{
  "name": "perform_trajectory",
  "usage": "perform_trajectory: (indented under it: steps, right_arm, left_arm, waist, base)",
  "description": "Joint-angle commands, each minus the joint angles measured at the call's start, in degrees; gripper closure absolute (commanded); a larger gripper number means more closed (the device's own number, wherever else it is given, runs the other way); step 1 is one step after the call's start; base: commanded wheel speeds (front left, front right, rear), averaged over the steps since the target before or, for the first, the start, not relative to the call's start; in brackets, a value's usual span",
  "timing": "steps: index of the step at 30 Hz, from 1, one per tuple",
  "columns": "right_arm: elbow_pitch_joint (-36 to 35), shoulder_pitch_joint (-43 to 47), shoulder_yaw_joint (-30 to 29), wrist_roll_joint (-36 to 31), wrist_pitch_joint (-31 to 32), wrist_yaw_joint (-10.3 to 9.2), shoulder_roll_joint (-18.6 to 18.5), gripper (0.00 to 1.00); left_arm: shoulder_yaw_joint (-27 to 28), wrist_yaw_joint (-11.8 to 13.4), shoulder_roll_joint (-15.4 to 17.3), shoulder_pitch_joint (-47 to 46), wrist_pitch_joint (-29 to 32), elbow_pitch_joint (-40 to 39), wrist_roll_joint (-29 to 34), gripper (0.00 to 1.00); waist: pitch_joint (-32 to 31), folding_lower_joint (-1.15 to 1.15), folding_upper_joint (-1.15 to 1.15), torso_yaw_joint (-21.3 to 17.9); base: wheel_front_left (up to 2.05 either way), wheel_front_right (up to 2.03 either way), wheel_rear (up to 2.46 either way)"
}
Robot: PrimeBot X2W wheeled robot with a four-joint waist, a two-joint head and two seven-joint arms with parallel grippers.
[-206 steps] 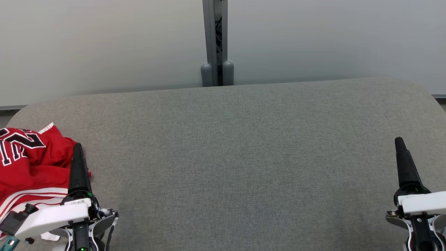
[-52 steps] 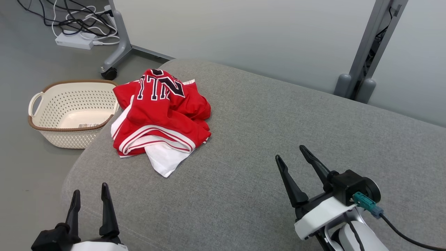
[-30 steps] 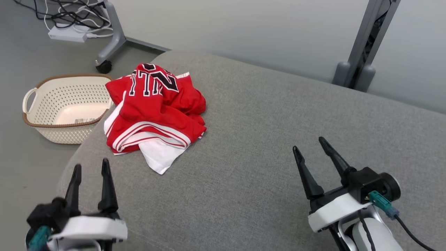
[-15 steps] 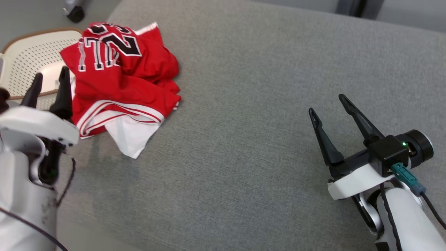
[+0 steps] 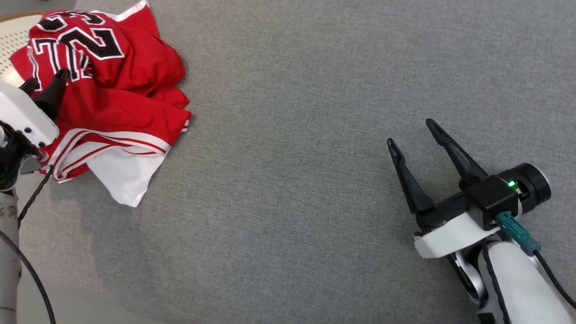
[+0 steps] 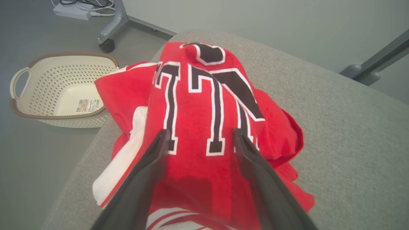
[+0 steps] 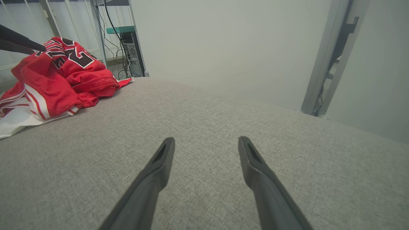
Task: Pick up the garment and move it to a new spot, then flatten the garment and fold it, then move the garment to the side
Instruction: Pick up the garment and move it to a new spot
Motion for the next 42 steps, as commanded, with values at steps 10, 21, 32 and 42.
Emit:
perform_trajectory:
  steps: [10,21,32,42]
  right_arm:
    - [-0.1,-1.8,0.1,-0.4,-0.8,0.01,0.1,0.00]
    - [1.1,-1.9,-0.4,-0.5,-1.4,0.01,0.3,0.00]
    - [3.2,-2.5,-0.8,0.2,-2.4,0.01,1.1,0.00]
    - [6.4,-1.9,-1.5,1.1,-4.1,0.01,3.0,0.00]
  left_arm:
    - [-2.9,-0.2,1.1,-4.4,3.5,6.4,-0.8,0.00]
    - [-5.3,-0.2,1.8,-5.1,3.2,7.2,-4.3,1.00]
    - [-5.9,-0.2,3.3,-5.6,-9.6,3.3,-6.2,1.00]
    - [-8.3,-0.2,3.3,-2.8,-18.8,-5.3,-8.3,1.00]
  waist:
    - [2.6,0.00,0.00,-2.1]
    - [2.8,0.00,0.00,-2.5]
    - [-0.8,0.00,0.00,-2.6]
    - [-7.8,0.00,0.00,-4.5]
  base:
    - [0.00,0.00,0.00]
    - [0.00,0.00,0.00]
    - [0.00,0.00,0.00]
    - [0.00,0.00,0.00]
